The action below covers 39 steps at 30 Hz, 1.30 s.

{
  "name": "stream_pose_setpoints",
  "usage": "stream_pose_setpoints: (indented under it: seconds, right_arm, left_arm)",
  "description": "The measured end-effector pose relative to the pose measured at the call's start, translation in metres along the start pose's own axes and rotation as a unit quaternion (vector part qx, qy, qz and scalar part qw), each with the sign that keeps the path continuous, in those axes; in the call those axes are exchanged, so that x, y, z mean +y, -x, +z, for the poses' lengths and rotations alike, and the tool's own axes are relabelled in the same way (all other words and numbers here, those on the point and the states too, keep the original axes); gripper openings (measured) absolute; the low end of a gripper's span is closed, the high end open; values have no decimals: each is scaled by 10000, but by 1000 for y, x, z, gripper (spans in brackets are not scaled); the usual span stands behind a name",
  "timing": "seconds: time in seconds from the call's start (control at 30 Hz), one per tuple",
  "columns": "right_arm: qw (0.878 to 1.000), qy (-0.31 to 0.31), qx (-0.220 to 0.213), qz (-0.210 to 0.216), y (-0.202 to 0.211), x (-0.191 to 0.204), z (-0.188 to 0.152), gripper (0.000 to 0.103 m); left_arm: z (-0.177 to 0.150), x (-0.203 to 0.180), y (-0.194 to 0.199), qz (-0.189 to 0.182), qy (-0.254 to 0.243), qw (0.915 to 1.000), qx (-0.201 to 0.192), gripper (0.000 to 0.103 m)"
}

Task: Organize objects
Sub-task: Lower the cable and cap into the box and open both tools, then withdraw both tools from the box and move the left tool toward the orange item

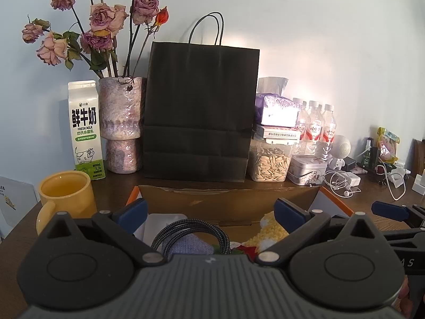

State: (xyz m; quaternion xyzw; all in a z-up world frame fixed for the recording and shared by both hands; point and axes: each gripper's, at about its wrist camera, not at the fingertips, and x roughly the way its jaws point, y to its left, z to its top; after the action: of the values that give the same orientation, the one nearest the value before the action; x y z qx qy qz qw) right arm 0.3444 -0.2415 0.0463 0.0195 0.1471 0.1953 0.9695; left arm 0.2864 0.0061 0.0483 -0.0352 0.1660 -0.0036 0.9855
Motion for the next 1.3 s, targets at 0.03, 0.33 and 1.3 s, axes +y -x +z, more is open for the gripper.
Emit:
stream_pose_setpoints:
  seconds: [0.03, 0.33, 1.3]
  right_arm:
    - [10000, -1, -8, 0, 1, 0, 0, 103]
    - [9999, 52, -126, -29, 12, 5, 1, 103]
    - [9984, 436, 306, 168, 94, 51, -40, 103]
  left_arm:
    - [0, 0, 1, 0, 11, 10000, -18, 103]
    - [-1, 1, 19, -63, 68, 9994, -329, 103]
    - [-47, 40, 128, 411, 126, 9991, -16, 103]
